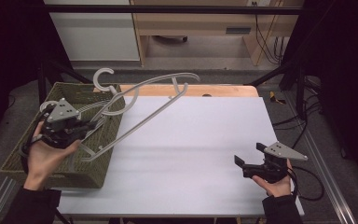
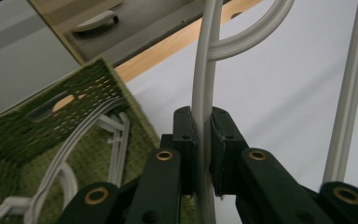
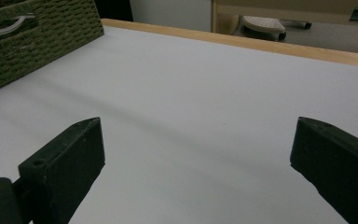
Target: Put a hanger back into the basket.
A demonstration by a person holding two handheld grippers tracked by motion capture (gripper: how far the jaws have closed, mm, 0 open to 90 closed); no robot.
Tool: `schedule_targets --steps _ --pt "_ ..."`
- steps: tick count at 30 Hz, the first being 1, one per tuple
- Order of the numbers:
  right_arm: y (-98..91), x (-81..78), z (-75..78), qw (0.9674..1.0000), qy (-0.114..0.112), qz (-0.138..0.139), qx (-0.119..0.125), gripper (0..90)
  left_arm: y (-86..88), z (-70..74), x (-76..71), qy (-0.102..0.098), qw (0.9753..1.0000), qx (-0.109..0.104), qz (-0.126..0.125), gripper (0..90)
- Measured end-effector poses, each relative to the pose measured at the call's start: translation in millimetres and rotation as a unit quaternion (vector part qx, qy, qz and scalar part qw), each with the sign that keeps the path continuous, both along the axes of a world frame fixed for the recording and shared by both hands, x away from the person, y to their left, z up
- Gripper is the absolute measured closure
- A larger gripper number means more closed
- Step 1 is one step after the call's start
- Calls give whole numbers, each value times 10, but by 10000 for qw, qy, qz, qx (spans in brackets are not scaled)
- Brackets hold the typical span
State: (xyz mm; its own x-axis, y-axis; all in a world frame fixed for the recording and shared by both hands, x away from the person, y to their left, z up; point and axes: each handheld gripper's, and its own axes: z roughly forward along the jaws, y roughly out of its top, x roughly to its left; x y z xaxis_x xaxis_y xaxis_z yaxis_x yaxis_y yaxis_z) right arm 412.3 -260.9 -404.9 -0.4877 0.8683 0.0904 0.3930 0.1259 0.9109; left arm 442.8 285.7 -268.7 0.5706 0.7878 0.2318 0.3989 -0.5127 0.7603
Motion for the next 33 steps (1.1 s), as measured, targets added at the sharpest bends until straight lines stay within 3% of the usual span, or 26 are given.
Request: schedule_targets --steps 13,27,33 --pt "10 5 -3 10000 -29 7 -6 30 533 -37 172 -69 9979 37 646 817" --pt "30 23 -22 10000 10 5 -28 31 946 -216 275 10 9956 197 914 816" --pt "47 38 -42 10000 50 7 -39 31 1217 -300 292 56 9933 207 1135 816"
